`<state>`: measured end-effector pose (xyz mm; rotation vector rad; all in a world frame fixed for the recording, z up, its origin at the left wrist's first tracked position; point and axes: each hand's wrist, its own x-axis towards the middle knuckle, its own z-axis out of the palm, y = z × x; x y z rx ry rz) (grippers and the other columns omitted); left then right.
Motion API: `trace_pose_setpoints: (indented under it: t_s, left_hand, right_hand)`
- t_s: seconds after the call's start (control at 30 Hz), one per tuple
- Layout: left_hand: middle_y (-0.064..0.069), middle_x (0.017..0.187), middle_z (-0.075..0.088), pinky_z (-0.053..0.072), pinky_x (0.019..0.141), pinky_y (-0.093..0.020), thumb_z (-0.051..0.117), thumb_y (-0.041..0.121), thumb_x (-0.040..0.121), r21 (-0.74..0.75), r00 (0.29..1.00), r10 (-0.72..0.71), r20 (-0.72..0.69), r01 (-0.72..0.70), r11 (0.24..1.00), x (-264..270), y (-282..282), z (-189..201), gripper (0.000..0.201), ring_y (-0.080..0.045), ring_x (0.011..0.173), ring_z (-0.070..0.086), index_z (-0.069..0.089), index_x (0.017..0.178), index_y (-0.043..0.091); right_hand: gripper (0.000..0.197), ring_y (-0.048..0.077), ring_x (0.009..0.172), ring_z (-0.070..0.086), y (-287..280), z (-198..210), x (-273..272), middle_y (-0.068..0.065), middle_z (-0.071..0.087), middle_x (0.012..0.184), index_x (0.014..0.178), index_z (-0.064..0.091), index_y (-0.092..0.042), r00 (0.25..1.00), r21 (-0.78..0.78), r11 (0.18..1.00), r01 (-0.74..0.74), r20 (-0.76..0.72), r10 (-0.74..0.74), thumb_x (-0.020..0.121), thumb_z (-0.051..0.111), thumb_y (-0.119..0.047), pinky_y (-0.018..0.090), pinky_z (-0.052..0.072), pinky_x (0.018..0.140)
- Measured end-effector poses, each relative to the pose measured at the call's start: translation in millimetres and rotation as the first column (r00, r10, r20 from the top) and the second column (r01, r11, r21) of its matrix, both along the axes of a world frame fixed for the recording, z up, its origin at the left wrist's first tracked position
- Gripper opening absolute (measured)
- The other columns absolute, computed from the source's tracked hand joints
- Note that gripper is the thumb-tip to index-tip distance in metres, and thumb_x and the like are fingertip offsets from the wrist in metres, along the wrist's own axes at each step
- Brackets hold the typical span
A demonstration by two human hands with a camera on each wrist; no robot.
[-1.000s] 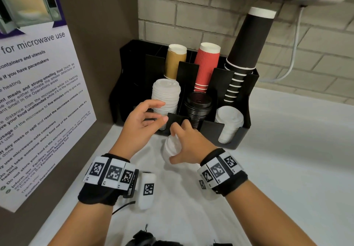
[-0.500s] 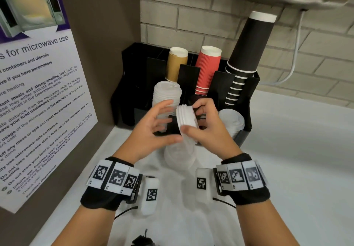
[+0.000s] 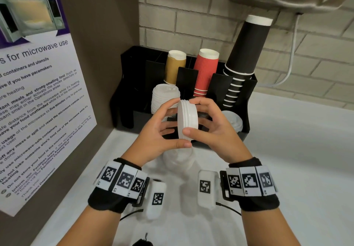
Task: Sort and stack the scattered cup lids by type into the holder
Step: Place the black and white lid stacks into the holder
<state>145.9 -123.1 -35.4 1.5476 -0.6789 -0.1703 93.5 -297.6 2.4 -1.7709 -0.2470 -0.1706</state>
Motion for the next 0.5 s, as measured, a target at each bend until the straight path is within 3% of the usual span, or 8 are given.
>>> trace_pose_setpoints:
  t_s: [0.1,0.2,0.33,0.43,0.5]
  left_hand:
    - [0.013,0.138,0.050,0.047,0.105,-0.041,0.088,0.040,0.053,0.023,1.000,0.004,0.012,-0.004,1.000,0.5,-2.4,0.6,0.100,-0.010,0.120,0.058,0.036,0.138,0.052]
    - [0.012,0.140,0.049,0.044,0.107,-0.043,0.087,0.042,0.052,0.041,1.000,0.009,0.017,-0.010,0.999,-0.1,-7.1,1.0,0.102,-0.008,0.124,0.054,0.035,0.140,0.048]
    - [0.013,0.144,0.045,0.042,0.106,-0.034,0.090,0.046,0.057,0.075,0.999,0.015,0.032,-0.018,0.997,-1.0,-10.8,0.9,0.103,-0.001,0.128,0.048,0.032,0.142,0.048]
    - [0.016,0.139,0.049,0.044,0.104,-0.032,0.075,0.044,0.068,0.055,0.998,0.067,0.017,-0.067,0.996,-1.1,-7.4,1.3,0.078,0.001,0.123,0.051,0.042,0.139,0.041]
    - [0.020,0.130,0.055,0.047,0.103,-0.039,0.071,0.044,0.072,0.043,0.993,0.116,0.023,-0.117,0.992,0.3,-2.1,1.3,0.056,0.001,0.117,0.055,0.054,0.125,0.043]
  right_hand:
    - [0.058,0.012,0.110,0.060,-0.6,0.1,-1.4,-0.008,0.058,0.119,0.120,0.052,-0.035,1.000,0.010,1.000,0.014,-0.001,-0.014,0.071,0.080,-0.021,0.048,0.053,0.091]
    - [0.057,0.012,0.107,0.061,-1.0,-0.6,-2.4,-0.010,0.059,0.116,0.119,0.051,-0.034,0.999,0.012,0.999,0.030,0.010,-0.030,0.071,0.078,-0.019,0.049,0.056,0.086]
    - [0.053,0.012,0.103,0.062,-4.9,2.0,-0.4,-0.012,0.058,0.111,0.116,0.050,-0.033,0.996,-0.013,0.998,0.064,0.057,-0.063,0.071,0.074,-0.018,0.044,0.059,0.078]
    - [0.051,0.016,0.102,0.062,-22.2,6.3,8.8,-0.013,0.056,0.109,0.113,0.049,-0.035,0.967,0.017,0.976,0.218,0.132,-0.218,0.071,0.073,-0.022,0.030,0.055,0.075]
    - [0.051,0.019,0.101,0.062,-42.4,8.4,18.9,-0.009,0.055,0.110,0.111,0.046,-0.035,0.922,0.047,0.935,0.351,0.157,-0.354,0.071,0.074,-0.021,0.027,0.055,0.074]
